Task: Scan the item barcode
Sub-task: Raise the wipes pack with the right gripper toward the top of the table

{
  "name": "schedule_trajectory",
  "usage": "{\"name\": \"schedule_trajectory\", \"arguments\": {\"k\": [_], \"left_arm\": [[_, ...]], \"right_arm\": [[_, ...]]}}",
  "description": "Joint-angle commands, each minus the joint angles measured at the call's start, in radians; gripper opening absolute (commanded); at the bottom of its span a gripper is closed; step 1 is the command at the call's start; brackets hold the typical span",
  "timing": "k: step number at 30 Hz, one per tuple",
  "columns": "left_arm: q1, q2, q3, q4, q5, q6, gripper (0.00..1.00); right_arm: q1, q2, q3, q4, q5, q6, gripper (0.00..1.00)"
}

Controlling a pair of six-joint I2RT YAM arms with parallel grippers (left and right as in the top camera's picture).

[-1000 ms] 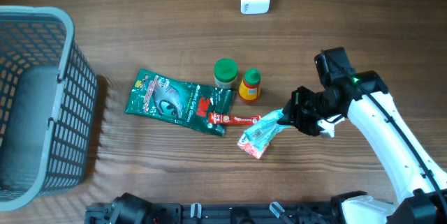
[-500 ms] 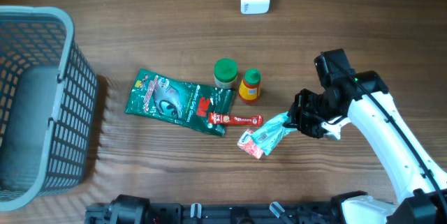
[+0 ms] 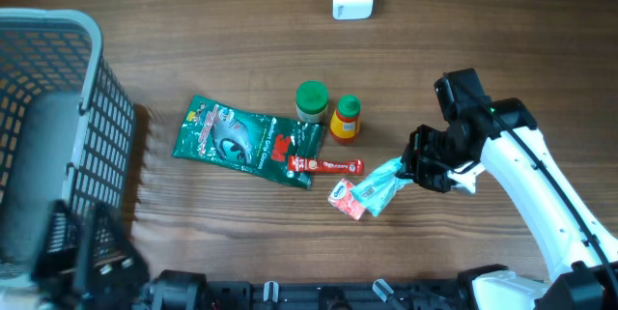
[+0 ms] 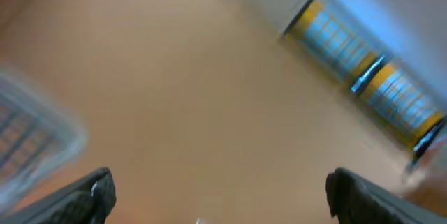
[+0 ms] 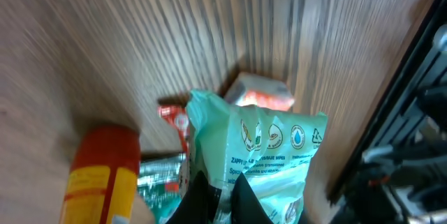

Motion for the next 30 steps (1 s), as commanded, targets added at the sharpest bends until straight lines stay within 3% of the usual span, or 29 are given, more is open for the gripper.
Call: {"name": "schedule_trajectory", "arguments": {"k": [1,5,9,18,21,23,25,27,30], "left_arm": [[0.007,-0.009,-0.011,-0.261,0.037,-0.006,1.00],[0.007,-0.009,-0.011,-0.475,0.037,-0.006,1.00],[0.007,-0.009,-0.011,-0.558,0.037,-0.006,1.00],[0.007,-0.009,-0.011,-0.652,0.037,-0.007,1.00],[0.007,-0.009,-0.011,-0.652,0.037,-0.007,1.00],[0.007,-0.009,-0.011,-0.652,0.037,-0.007,1.00],[0.007,-0.009,-0.011,-0.652,0.037,-0.007,1.00],[0.007,-0.010,-0.011,-0.652,0.037,-0.007,1.00],[0.007,-0.010,-0.011,-0.652,0.037,-0.007,1.00]], "right_arm": [[-0.004,0.009,0.013,-0.019,0.125,-0.023,0.04],[-0.004,0.009,0.013,-0.022,0.184,-0.041,0.04],[-0.004,0.009,0.013,-0.023,0.232,-0.078,0.04],[-0.047,0.009,0.013,-0.062,0.178,-0.022,0.04],[-0.093,0.009,0.013,-0.041,0.173,-0.089,0.04],[-0.142,0.008,0.013,0.061,0.172,-0.310,0.04],[-0.185,0.008,0.013,0.261,0.150,-0.670,0.04],[-0.221,0.008,0.013,0.518,0.009,-1.086,0.04],[-0.250,0.008,0.013,0.731,-0.171,-1.294,0.04]]}}
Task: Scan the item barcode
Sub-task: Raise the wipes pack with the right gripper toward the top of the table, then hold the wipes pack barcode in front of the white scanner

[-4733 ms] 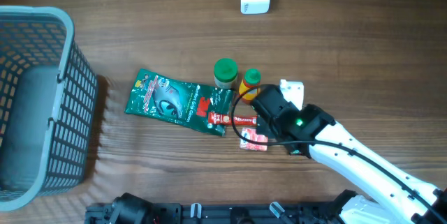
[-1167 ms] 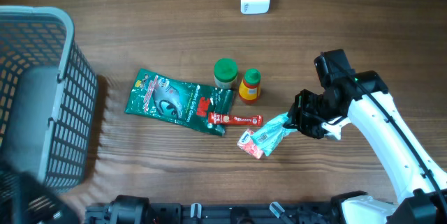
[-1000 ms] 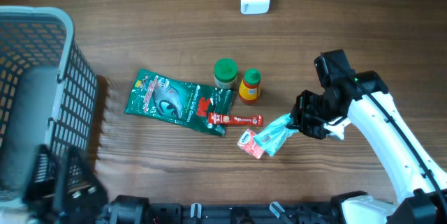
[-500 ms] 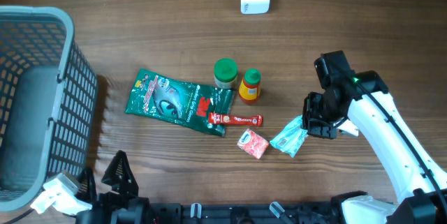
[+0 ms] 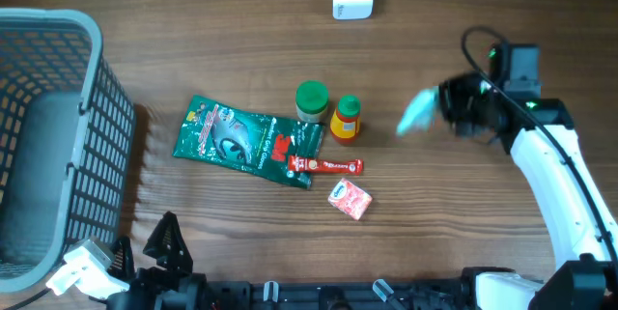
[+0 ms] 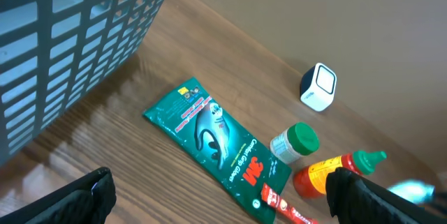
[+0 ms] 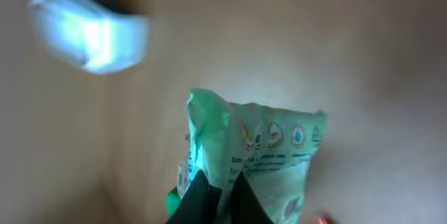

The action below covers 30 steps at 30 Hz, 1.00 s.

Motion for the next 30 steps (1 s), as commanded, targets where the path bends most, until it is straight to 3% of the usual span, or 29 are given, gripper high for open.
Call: {"name": "schedule_trajectory", "arguments": {"k": [1,4,8,12,16,22,30], "left_arm": [[0.007,-0.008,0.003,0.003,0.012,-0.006,1.00],[0.007,-0.008,0.003,0.003,0.012,-0.006,1.00],[0.007,-0.008,0.003,0.003,0.012,-0.006,1.00],[0.007,-0.008,0.003,0.003,0.012,-0.006,1.00],[0.007,-0.008,0.003,0.003,0.012,-0.006,1.00],[0.007,-0.008,0.003,0.003,0.012,-0.006,1.00],[0.007,-0.008,0.003,0.003,0.012,-0.006,1.00]], "right_arm": [[-0.027,0.005,0.016,0.172,-0.268,-0.444,0.04],[-0.026,0.005,0.016,0.298,-0.280,-0.546,0.04],[-0.026,0.019,0.014,0.310,-0.319,-0.571,0.04],[-0.026,0.123,0.014,0.567,-0.675,-0.594,0.04],[-0.025,0.299,0.014,0.933,-0.807,-0.395,0.04],[-0.025,0.616,0.041,1.788,-0.754,0.066,0.04],[0.018,0.935,0.421,1.777,-0.608,0.113,0.04]]}}
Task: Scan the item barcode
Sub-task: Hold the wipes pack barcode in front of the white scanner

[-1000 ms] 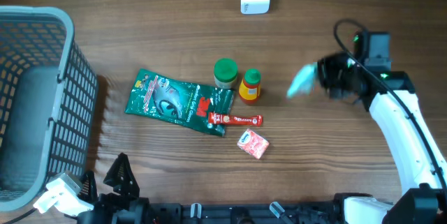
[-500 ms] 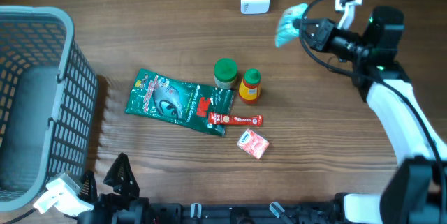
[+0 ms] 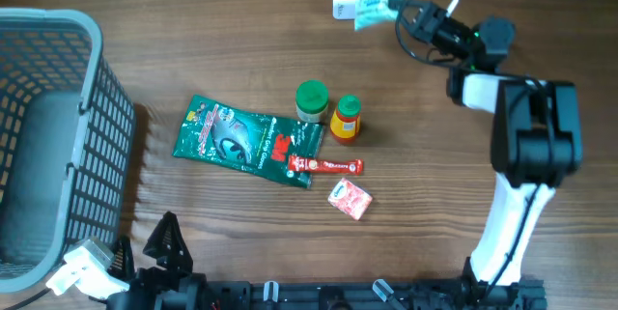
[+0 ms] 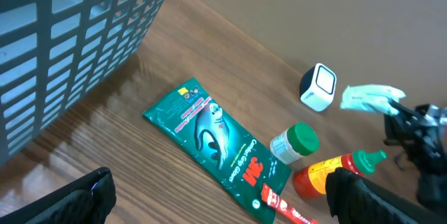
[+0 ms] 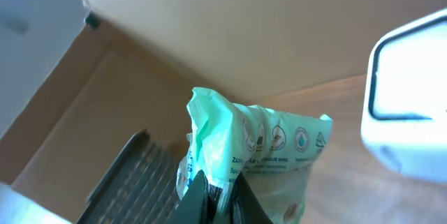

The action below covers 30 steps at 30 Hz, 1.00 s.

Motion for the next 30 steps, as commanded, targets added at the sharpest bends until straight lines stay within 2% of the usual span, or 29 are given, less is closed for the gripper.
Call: {"name": "schedule_trajectory", "arguments": {"k": [1,6,11,22,25,27,30], "left_arm": [[0.007,-0.008,0.003,0.003,0.011,-0.006,1.00],[0.007,-0.008,0.003,0.003,0.011,-0.006,1.00],[0.007,-0.008,0.003,0.003,0.011,-0.006,1.00],[0.007,-0.008,0.003,0.003,0.011,-0.006,1.00],[0.007,-0.008,0.003,0.003,0.011,-0.006,1.00],[0.007,-0.008,0.003,0.003,0.011,-0.006,1.00],[0.007,-0.008,0.003,0.003,0.011,-0.006,1.00]], "right_arm": [[0.032,0.099,0.232,-0.060,0.098,0.039,0.04],[0.071,0.261,0.507,-0.204,0.192,0.015,0.04],[0.092,0.396,0.669,-0.251,0.240,0.018,0.04],[0.054,0.406,0.682,-0.307,0.172,-0.053,0.04],[0.045,0.406,0.682,-0.412,0.176,-0.079,0.04],[0.034,0.402,0.682,-0.414,0.108,-0.141,0.05],[0.003,0.365,0.682,-0.418,0.042,-0.138,0.05]]}}
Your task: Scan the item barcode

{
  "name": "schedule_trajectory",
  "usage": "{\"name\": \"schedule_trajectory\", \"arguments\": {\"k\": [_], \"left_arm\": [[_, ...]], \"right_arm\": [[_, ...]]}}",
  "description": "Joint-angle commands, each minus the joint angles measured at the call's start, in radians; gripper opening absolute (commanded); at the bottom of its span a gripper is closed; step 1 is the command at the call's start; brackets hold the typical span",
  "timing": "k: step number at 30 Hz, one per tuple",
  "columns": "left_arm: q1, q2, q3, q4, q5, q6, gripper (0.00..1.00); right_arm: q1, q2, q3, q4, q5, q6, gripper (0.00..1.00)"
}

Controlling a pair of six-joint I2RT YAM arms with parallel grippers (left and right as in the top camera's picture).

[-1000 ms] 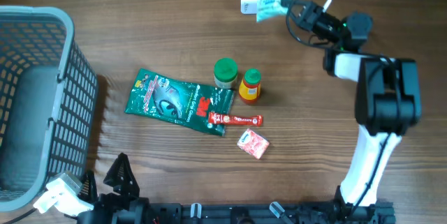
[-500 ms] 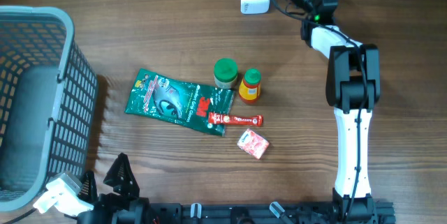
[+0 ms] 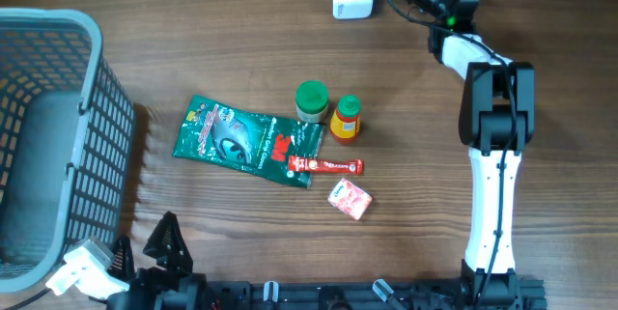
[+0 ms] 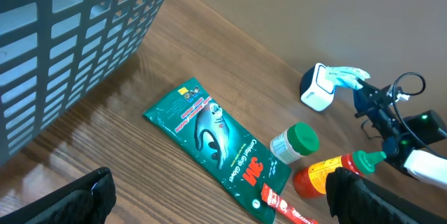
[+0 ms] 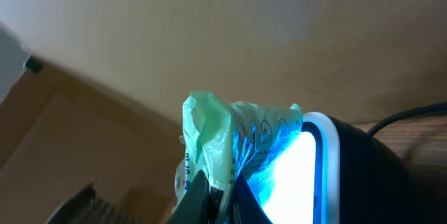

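A mint-green wipes packet hangs at the table's far edge, right over the white scanner. My right gripper is shut on it. In the right wrist view the packet (image 5: 223,137) lies against the scanner's window (image 5: 307,182), which glows blue-white; my right gripper (image 5: 220,196) pinches the packet's lower edge. In the left wrist view my left gripper (image 4: 223,199) stands wide open with nothing between its fingers, low at the front left, looking across the table. That view also shows the packet (image 4: 346,76) at the scanner (image 4: 318,88).
A grey basket (image 3: 58,107) fills the left side. Mid-table lie a dark green pouch (image 3: 241,141), a green-lidded jar (image 3: 311,100), a yellow bottle with a red cap (image 3: 346,119), a red sachet (image 3: 325,165) and a small orange-red packet (image 3: 350,199).
My right gripper has carried the wipes packet from just right of the scanner to over its face, where blue light now falls on the packet. The left arm has not moved.
My right gripper was shut on the wipes packet low over the table beside the small orange-red packet, with the left arm over the basket. Then the packet was up at the right rear and the left arm at the front left. Then it neared the scanner, and now covers it.
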Motion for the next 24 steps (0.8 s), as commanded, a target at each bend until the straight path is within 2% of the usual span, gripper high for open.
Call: {"name": "schedule_trajectory", "arguments": {"k": [1,6,8,10,13,15,18,20,22,24], "left_arm": [[0.007,-0.008,0.003,0.003,0.011,-0.006,1.00],[0.007,-0.008,0.003,0.003,0.011,-0.006,1.00],[0.007,-0.008,0.003,0.003,0.011,-0.006,1.00],[0.007,-0.008,0.003,0.003,0.011,-0.006,1.00],[0.007,-0.008,0.003,0.003,0.011,-0.006,1.00],[0.007,-0.008,0.003,0.003,0.011,-0.006,1.00],[0.007,-0.008,0.003,0.003,0.011,-0.006,1.00],[0.007,-0.008,0.003,0.003,0.011,-0.006,1.00],[0.007,-0.008,0.003,0.003,0.011,-0.006,1.00],[0.007,-0.008,0.003,0.003,0.011,-0.006,1.00]], "right_arm": [[-0.047,-0.059,0.018,-0.011,-0.126,-0.032,0.05],[-0.133,-0.207,0.018,-0.100,-0.248,-0.044,0.05],[-0.176,-0.286,0.018,-0.269,-0.266,-0.146,0.05],[-0.213,-0.368,0.018,-0.556,-0.215,-0.360,0.05],[-0.249,-0.509,0.018,-1.106,0.093,-0.813,0.05],[-0.264,-0.576,0.018,-1.302,0.310,-0.941,0.05],[-0.308,-0.649,0.018,-1.466,0.629,-1.001,0.05],[-0.354,-0.670,0.018,-1.532,0.924,-1.001,0.04],[-0.411,-0.663,0.007,-1.521,1.225,-0.963,0.05],[-0.479,-0.642,-0.027,-1.450,1.295,-1.028,0.05]]}}
